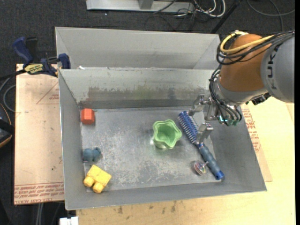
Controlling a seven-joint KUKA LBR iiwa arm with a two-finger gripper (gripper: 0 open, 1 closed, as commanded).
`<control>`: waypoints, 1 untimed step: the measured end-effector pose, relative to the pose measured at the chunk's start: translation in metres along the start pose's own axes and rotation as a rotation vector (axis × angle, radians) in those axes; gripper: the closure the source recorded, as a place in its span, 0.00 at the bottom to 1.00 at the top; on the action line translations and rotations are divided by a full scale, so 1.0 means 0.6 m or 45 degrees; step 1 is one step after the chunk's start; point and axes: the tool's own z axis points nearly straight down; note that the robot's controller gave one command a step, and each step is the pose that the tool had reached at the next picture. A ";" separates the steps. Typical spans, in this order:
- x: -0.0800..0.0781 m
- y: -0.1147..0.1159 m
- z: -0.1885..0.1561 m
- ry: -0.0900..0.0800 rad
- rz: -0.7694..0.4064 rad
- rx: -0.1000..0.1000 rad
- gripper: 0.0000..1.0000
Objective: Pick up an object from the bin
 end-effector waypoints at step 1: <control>-0.025 -0.033 0.109 -0.016 0.103 0.001 0.00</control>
Offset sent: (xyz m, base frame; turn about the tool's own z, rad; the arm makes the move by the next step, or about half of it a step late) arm 0.0137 -0.0231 -0.0789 0.0820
